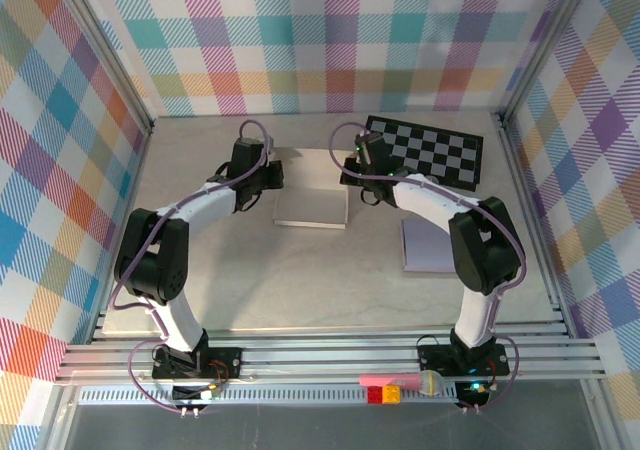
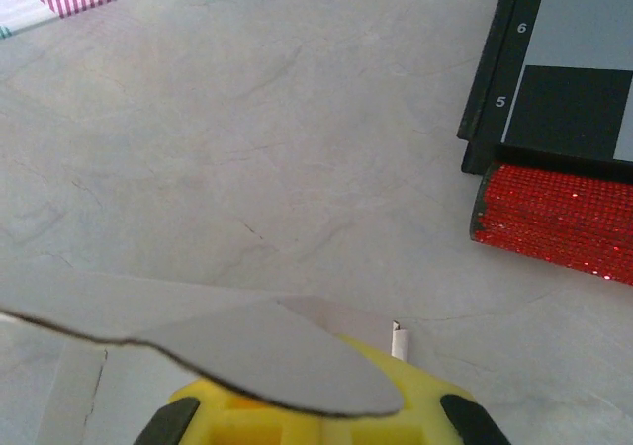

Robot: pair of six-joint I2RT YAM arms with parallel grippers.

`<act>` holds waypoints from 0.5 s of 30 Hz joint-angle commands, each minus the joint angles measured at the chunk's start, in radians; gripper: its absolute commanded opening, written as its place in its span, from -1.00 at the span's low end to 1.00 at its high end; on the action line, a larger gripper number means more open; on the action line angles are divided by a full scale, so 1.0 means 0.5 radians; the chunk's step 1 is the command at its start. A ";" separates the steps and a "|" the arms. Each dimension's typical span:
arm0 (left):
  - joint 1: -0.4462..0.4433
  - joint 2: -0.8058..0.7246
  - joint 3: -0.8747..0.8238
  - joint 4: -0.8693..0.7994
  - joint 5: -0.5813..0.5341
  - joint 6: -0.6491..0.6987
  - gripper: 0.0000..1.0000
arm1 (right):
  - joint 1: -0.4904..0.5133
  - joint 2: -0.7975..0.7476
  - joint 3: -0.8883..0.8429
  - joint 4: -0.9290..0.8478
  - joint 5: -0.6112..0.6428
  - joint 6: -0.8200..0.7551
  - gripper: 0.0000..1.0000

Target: Fold the paper box

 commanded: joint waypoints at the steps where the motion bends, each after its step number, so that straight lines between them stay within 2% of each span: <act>1: 0.004 -0.069 -0.139 0.391 0.171 -0.033 -1.00 | 0.048 -0.044 -0.074 0.335 -0.012 0.092 -1.00; 6: 0.013 -0.099 -0.397 0.787 0.246 -0.098 -1.00 | 0.127 -0.097 -0.322 0.698 0.085 0.031 -1.00; 15: 0.016 -0.087 -0.648 1.059 0.315 -0.188 -1.00 | 0.222 -0.084 -0.485 0.774 0.203 -0.055 -1.00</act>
